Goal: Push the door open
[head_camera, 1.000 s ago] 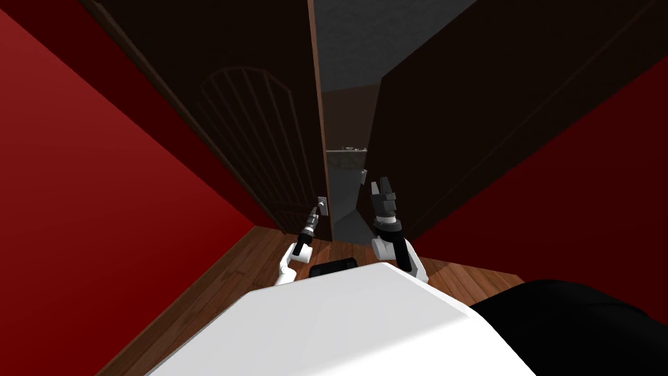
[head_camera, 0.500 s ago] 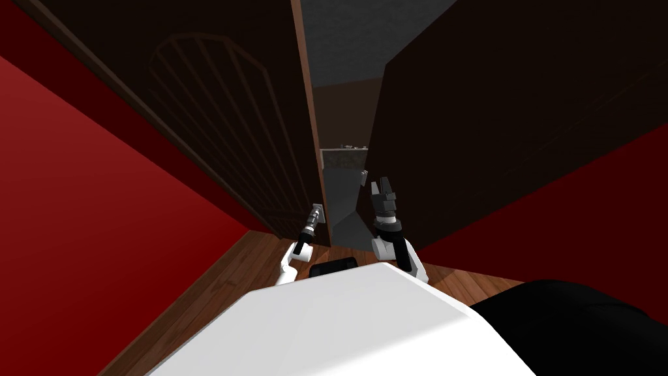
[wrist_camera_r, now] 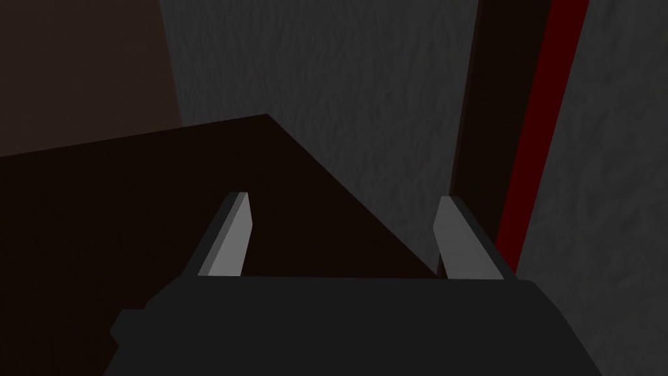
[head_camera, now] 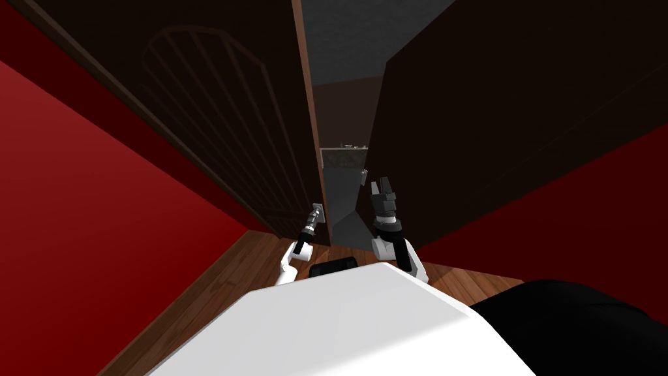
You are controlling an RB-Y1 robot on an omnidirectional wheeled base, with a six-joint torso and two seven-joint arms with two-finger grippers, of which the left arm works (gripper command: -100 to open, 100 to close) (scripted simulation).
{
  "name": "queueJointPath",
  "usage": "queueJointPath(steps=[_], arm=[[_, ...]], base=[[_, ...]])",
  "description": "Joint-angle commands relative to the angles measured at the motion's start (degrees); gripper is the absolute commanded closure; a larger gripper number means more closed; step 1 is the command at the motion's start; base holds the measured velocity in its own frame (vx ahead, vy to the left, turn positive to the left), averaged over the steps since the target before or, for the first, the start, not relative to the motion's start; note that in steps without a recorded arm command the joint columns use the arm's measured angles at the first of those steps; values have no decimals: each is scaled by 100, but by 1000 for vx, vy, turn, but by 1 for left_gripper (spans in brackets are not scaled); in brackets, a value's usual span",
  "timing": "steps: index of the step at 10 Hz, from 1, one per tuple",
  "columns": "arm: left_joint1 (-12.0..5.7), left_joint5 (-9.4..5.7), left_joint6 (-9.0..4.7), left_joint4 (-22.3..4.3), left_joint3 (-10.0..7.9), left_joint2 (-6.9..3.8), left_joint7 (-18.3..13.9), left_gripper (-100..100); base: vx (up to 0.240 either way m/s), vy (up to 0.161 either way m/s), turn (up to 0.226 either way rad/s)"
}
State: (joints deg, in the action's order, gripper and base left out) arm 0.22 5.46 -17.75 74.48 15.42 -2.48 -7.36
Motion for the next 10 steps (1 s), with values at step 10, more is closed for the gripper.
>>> queueJointPath(steps=[10], arm=[[-152, -48, 21, -173, -501, -89, 179, 100]], base=[[142, -80, 50]])
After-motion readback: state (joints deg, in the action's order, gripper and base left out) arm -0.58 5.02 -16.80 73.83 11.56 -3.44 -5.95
